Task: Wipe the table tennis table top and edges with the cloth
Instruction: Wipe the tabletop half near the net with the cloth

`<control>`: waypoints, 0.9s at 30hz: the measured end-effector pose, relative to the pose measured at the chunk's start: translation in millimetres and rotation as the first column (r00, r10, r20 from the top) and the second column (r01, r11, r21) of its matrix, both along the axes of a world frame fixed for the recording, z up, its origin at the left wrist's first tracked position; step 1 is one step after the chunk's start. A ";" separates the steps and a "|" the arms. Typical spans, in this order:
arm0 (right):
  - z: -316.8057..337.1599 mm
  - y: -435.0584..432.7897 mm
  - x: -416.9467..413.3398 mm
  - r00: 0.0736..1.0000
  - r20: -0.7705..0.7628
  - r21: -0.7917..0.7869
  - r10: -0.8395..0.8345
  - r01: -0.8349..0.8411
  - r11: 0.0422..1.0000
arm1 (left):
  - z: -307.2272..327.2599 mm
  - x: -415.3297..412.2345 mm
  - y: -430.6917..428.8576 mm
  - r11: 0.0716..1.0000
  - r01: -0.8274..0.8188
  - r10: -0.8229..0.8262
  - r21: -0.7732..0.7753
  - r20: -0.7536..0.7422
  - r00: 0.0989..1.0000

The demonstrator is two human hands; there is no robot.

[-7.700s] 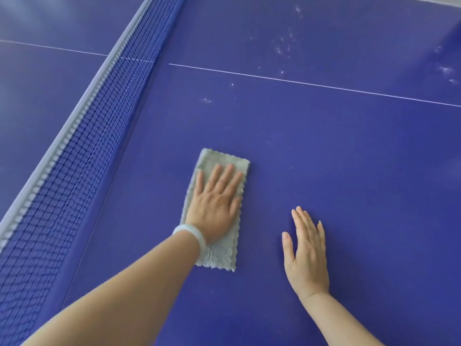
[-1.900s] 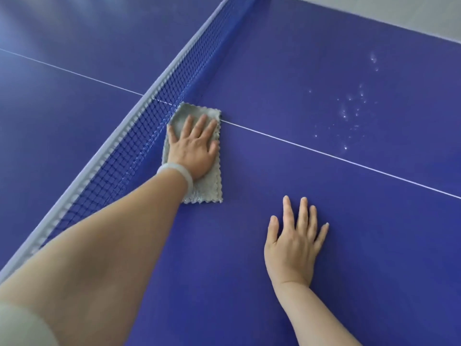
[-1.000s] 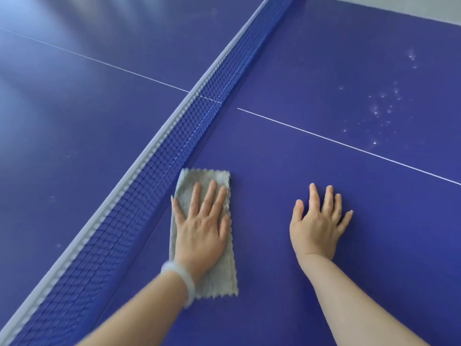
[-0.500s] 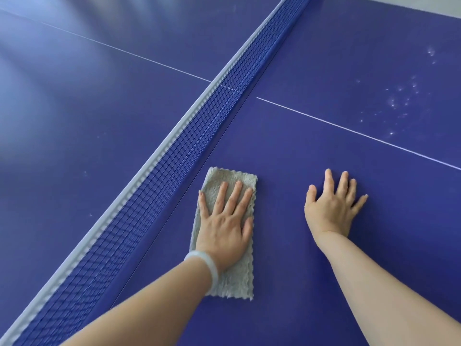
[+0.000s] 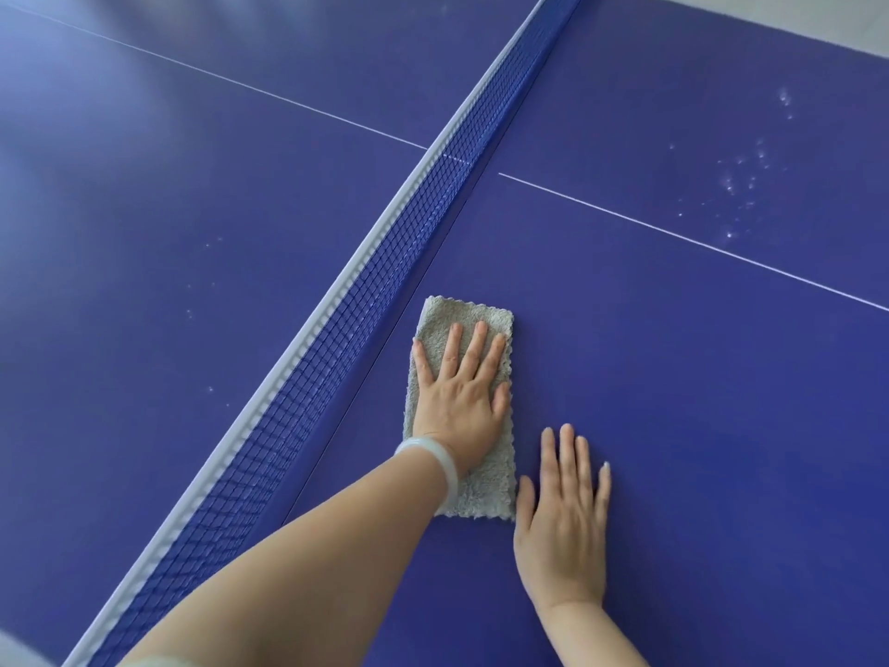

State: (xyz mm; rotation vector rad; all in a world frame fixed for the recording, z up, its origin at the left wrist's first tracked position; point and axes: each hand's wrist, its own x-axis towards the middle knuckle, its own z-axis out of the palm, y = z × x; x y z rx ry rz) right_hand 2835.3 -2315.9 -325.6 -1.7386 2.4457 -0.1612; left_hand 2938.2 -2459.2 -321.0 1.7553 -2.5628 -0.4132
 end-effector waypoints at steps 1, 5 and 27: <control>0.1 -1.1 -0.3 1.000 -0.002 0.007 0.003 -0.003 1.000 | 0.5 7.9 1.9 1.000 0.023 -0.023 -0.009 0.001 1.000; -0.3 -0.5 1.8 1.000 -0.005 0.032 -0.008 0.008 0.999 | 3.4 72.6 33.9 0.999 -0.032 0.033 -0.038 0.020 0.999; -8.7 5.4 -5.8 0.996 0.080 -0.071 0.042 -0.037 0.997 | -0.5 155.8 156.3 0.885 -0.465 0.465 0.027 -0.037 0.884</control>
